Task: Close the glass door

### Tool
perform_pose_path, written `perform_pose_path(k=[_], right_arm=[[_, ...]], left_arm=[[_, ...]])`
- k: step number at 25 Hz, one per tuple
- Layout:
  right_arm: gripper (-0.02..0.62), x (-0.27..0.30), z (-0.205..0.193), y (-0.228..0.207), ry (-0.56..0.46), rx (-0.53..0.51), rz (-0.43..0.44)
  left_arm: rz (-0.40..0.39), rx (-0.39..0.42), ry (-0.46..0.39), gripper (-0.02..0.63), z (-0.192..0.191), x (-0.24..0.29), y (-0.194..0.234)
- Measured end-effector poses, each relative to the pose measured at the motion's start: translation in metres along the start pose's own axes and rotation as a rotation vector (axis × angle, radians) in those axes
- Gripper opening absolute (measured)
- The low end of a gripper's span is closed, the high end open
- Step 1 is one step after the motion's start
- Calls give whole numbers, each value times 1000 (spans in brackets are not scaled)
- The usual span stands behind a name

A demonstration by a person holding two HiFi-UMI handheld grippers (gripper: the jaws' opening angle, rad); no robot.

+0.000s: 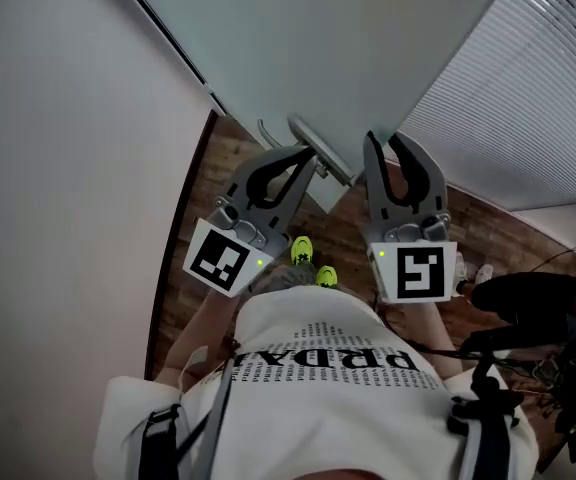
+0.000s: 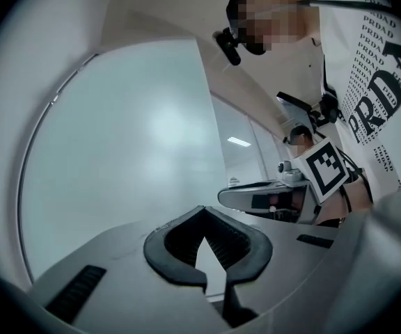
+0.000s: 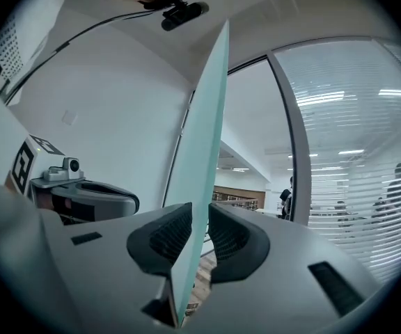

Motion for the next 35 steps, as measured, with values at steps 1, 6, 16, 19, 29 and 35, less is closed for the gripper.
perform_pose_path(k=[1, 6, 16, 19, 29, 35], right_arm=[[57, 0, -1, 0, 3, 2, -11], [58, 1, -49, -4, 44, -18, -32], [58, 6, -60, -7, 40, -26, 26], [58, 6, -71, -7, 27, -42, 53], [58, 8, -58, -1, -30, -88, 108], [58, 6, -66, 1, -28, -88, 126]], left_arm=[[-10, -5, -5, -8, 0, -1, 2], [-51, -39, 20, -8, -49, 2, 4], [-7, -39, 4, -8, -50, 5, -1], [25, -23, -16, -8, -59, 14, -4], [104, -5, -82, -6, -52, 34, -7], [95, 16, -94, -7, -57, 44, -6]])
Point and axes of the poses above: the fingertips, and each gripper's own axes: x forward along the fingers, y to its left, z out of its top, the point moved 1 cm from there along -x, backward along the fingers, and after that the axes turned 5 degrees about -x, right-handed, at the moved point
